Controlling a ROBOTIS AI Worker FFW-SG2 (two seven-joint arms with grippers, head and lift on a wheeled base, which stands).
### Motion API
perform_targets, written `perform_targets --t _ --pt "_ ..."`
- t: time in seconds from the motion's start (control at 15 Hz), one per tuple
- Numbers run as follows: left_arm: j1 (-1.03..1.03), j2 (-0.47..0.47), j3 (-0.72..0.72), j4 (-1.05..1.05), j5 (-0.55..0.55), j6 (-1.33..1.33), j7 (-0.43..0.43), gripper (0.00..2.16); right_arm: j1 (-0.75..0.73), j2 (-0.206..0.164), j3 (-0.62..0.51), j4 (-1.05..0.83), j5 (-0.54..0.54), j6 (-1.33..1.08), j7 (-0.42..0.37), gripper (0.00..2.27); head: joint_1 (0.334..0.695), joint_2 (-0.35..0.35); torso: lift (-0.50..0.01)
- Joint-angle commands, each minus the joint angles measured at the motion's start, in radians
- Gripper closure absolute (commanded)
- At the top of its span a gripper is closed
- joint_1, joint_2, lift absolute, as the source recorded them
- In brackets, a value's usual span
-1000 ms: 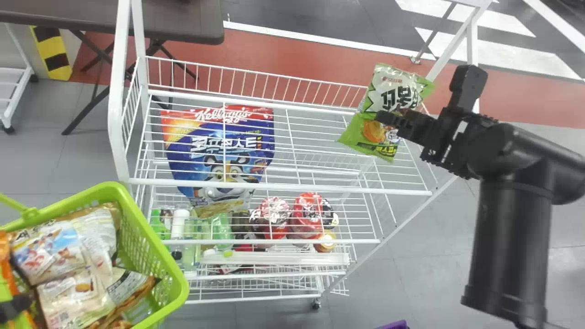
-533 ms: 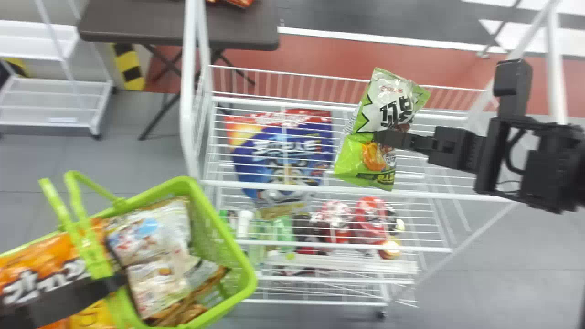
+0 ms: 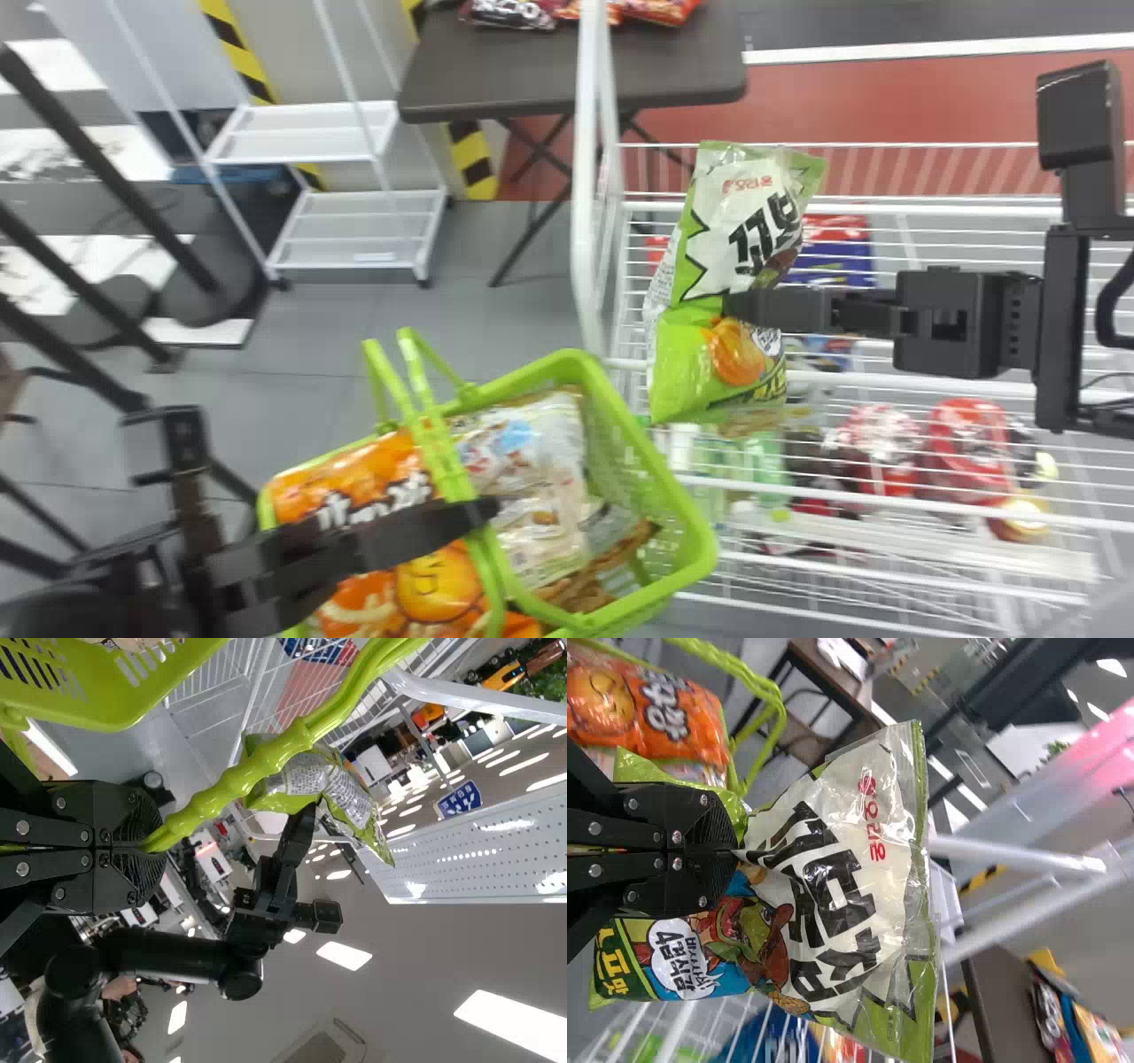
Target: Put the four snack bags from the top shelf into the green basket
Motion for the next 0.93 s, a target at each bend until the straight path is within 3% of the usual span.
perform_targets --t 0.0,0.2,0.53,0.6,0.67,0.8,0.87 --pt "-0.039 -0.001 -0.007 0.003 -0.025 0.012 -0.011 2.15 -0.003 0.034 0.097 0.012 0.003 0.005 -0.01 2.25 0.695 0.275 -0.006" --pt "-0.083 -0.002 -0.018 0.004 -0.065 0.031 -0.011 2.15 -0.021 0.066 0.181 0.073 -0.003 0.005 -0.018 2.25 0.695 0.35 -0.006" --pt "-0.091 -0.005 -0.018 0.003 -0.063 0.065 -0.011 2.15 -0.084 0.083 0.313 0.234 0.045 0.005 -0.023 2.24 0.695 0.35 -0.006" --pt "-0.088 -0.005 -0.016 0.001 -0.06 0.065 -0.011 2.15 -0.101 0.083 0.334 0.274 0.066 0.005 -0.023 2.11 0.695 0.35 -0.006" --pt "-0.083 -0.005 -0.015 0.001 -0.055 0.065 -0.011 2.15 -0.12 0.083 0.357 0.315 0.08 0.005 -0.021 1.73 0.695 0.35 -0.006" --pt "-0.074 -0.005 -0.012 0.0 -0.051 0.062 -0.011 2.15 -0.141 0.083 0.38 0.363 0.086 0.005 -0.021 0.04 0.695 0.35 -0.006" --pt "-0.073 -0.005 -0.01 0.0 -0.049 0.062 -0.011 2.15 -0.152 0.083 0.385 0.374 0.085 0.005 -0.021 0.0 0.695 0.35 -0.006"
